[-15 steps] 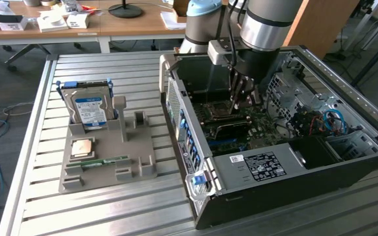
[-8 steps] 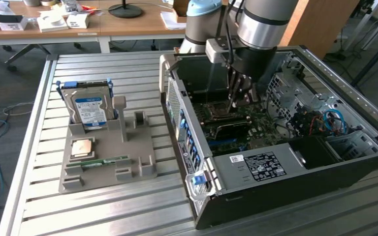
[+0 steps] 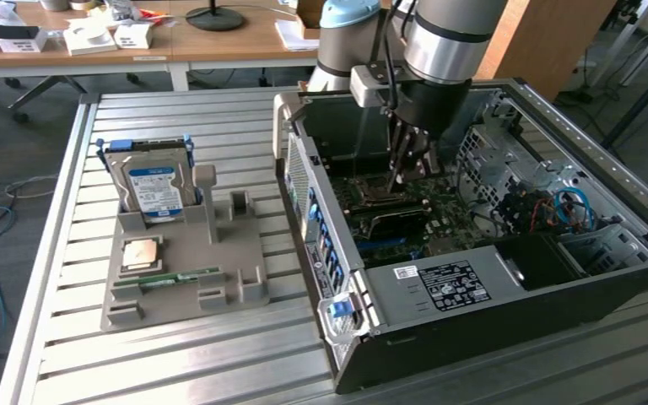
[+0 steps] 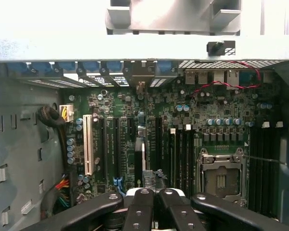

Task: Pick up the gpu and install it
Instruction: 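Press down on the gpu until it lock into place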

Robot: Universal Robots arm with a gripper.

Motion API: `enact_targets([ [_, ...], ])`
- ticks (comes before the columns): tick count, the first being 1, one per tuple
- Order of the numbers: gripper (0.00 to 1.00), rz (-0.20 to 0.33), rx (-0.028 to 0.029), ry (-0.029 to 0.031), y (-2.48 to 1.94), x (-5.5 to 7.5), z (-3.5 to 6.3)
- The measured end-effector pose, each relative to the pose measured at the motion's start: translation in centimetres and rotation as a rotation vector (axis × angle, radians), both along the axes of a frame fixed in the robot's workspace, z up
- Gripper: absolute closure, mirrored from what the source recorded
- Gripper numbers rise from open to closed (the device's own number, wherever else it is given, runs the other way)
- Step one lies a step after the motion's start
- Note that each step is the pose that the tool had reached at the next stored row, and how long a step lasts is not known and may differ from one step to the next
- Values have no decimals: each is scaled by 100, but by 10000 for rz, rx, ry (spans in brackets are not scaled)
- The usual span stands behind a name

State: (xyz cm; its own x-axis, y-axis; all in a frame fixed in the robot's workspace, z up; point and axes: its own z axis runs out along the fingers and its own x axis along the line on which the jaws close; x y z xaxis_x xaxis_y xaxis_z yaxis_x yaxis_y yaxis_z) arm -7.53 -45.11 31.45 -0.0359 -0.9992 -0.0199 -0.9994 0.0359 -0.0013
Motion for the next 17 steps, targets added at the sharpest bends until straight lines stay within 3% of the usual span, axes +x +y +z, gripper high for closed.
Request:
enact_targets([
  [8, 89, 0, 1, 0, 0, 0, -94],
  [17, 89, -1, 5, -2, 1, 0, -110],
])
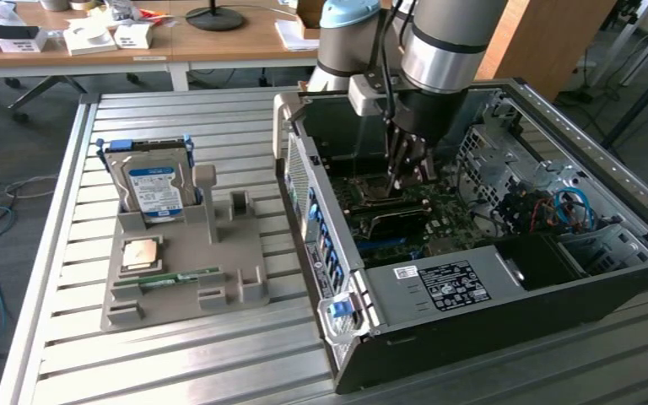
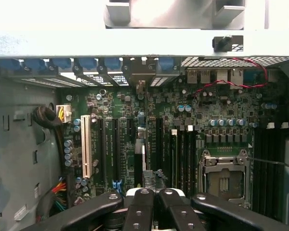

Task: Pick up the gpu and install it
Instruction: 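Press down on the gpu until it lock into place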

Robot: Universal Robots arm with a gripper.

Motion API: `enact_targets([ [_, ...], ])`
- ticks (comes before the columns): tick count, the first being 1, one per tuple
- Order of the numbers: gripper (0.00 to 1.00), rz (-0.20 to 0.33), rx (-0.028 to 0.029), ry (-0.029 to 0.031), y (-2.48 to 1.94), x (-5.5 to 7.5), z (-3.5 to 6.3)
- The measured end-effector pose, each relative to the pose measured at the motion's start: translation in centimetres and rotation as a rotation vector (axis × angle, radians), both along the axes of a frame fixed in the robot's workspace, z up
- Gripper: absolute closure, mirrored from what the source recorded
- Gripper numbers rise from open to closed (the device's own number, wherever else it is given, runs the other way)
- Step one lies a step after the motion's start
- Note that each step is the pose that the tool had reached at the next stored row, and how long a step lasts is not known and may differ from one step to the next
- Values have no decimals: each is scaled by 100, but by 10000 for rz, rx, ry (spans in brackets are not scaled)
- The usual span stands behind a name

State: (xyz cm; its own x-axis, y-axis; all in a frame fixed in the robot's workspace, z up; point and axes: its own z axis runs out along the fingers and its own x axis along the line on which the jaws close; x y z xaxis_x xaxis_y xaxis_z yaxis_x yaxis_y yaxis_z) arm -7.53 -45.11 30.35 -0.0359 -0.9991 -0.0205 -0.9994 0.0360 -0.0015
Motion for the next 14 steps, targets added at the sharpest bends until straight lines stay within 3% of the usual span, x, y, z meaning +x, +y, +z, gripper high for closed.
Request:
enact_targets([
  [14, 89, 0, 4, 2, -1, 1, -55],
])
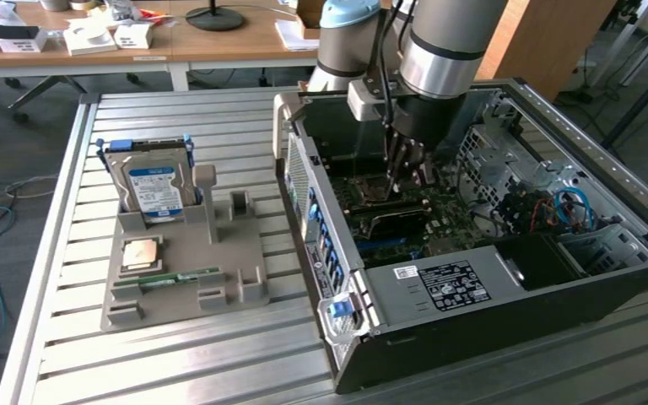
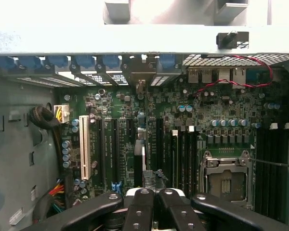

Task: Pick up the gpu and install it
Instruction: 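Press down on the gpu until it lock into place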

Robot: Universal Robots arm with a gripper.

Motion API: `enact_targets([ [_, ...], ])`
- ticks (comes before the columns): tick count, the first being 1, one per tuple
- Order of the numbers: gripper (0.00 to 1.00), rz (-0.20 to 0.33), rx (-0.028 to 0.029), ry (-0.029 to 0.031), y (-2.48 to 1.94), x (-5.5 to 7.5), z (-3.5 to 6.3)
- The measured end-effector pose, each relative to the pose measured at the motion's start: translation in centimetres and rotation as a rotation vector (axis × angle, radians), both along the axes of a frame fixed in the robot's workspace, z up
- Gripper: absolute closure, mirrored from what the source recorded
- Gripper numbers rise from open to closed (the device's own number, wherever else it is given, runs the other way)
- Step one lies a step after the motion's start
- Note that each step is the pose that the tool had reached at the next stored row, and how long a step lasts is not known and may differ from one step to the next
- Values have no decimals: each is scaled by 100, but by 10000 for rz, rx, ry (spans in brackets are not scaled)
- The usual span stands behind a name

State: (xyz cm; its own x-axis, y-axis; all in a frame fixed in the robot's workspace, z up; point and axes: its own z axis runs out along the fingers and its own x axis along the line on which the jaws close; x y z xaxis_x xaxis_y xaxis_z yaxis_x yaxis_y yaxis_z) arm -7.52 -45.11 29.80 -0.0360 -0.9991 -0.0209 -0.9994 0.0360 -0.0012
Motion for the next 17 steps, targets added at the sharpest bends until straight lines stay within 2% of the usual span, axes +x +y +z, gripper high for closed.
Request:
enact_targets([
  [8, 89, 0, 0, 0, 0, 22, 0],
  [9, 89, 1, 0, 0, 0, 23, -37],
  [17, 89, 1, 0, 0, 0, 23, -43],
])
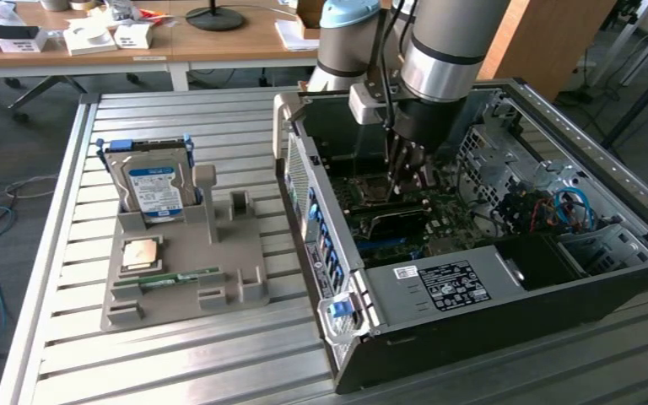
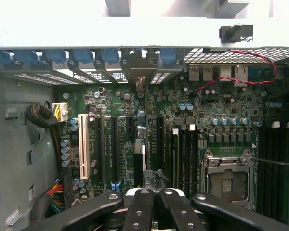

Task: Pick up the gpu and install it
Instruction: 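Press down on the gpu until it lock into place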

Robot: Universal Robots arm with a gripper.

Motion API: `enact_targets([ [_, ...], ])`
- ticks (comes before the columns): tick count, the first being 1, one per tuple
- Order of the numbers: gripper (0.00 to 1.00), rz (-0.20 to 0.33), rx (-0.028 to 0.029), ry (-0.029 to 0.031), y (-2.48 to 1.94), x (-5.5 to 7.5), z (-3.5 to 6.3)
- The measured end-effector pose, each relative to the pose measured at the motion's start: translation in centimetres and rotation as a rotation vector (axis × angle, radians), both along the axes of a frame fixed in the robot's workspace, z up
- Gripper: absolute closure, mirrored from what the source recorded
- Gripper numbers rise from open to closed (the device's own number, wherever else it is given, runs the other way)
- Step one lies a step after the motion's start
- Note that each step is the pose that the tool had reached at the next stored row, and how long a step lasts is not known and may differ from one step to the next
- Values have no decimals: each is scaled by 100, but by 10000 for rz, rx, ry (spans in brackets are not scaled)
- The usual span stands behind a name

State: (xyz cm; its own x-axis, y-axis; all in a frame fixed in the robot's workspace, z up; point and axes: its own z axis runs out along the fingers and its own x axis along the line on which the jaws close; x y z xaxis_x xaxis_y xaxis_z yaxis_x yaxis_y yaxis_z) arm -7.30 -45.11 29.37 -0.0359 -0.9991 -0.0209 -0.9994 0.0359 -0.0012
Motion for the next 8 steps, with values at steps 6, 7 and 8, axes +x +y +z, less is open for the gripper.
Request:
enact_targets([
  [6, 89, 0, -1, 0, 0, 0, 0],
  [7, 89, 0, 1, 0, 0, 0, -2],
  [8, 89, 0, 4, -2, 0, 0, -8],
])
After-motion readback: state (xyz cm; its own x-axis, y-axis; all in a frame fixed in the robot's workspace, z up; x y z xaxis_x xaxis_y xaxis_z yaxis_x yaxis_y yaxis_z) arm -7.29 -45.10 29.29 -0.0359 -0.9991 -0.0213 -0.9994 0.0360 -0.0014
